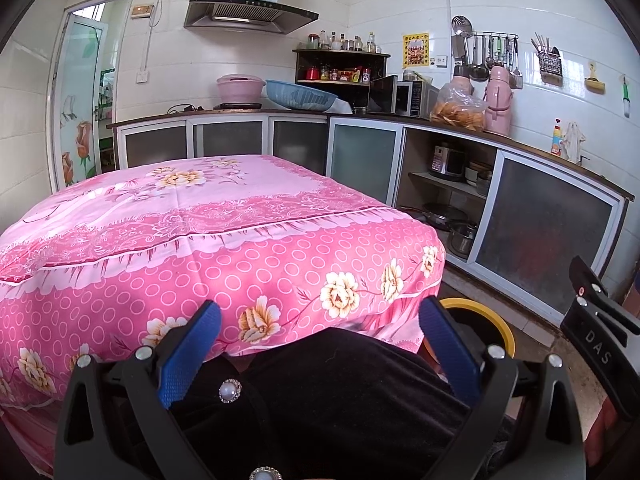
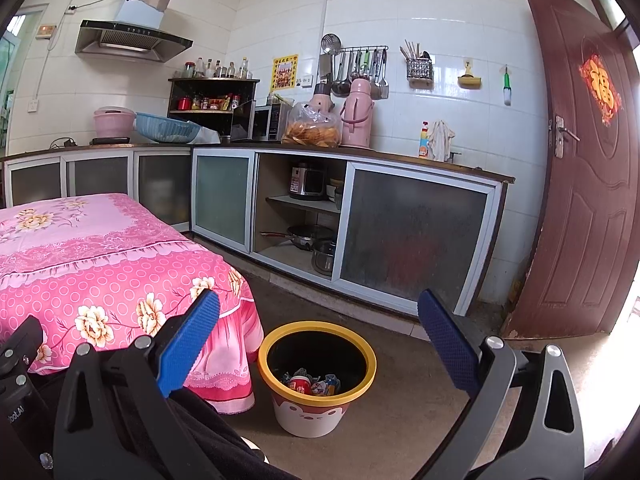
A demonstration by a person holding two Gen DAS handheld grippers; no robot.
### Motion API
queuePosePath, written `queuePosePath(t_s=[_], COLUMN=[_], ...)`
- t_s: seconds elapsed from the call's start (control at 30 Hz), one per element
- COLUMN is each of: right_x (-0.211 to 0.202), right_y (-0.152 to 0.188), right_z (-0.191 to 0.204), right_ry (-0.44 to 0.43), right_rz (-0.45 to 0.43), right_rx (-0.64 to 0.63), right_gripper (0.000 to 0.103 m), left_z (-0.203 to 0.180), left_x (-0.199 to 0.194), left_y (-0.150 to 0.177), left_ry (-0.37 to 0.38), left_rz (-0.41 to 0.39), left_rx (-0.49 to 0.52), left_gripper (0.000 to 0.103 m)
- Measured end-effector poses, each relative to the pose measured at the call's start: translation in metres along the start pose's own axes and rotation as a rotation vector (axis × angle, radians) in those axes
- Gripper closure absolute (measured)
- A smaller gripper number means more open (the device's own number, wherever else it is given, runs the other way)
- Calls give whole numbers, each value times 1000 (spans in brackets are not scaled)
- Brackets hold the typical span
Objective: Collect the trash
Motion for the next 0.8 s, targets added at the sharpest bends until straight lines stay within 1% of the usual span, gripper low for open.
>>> queuePosePath(t_s=[0.8], right_x=[0], right_y=[-1], right_z=[-1], right_ry=[0], right_rz=[0], right_rx=[0], right_gripper=[8], left_z=[0], left_x=[-2], left_y=[0], left_ry=[1], left_rz=[1], left_rx=[-2], left_gripper=[8])
Point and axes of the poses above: each gripper's, at about its wrist camera, not at the fingertips, and x roughly the way its jaws point, z to its left, y to its underside, the point moved 3 cm from there along x, roughly the way its jaws point, and after that the axes turned 7 degrees about x, right-handed, at the moved point
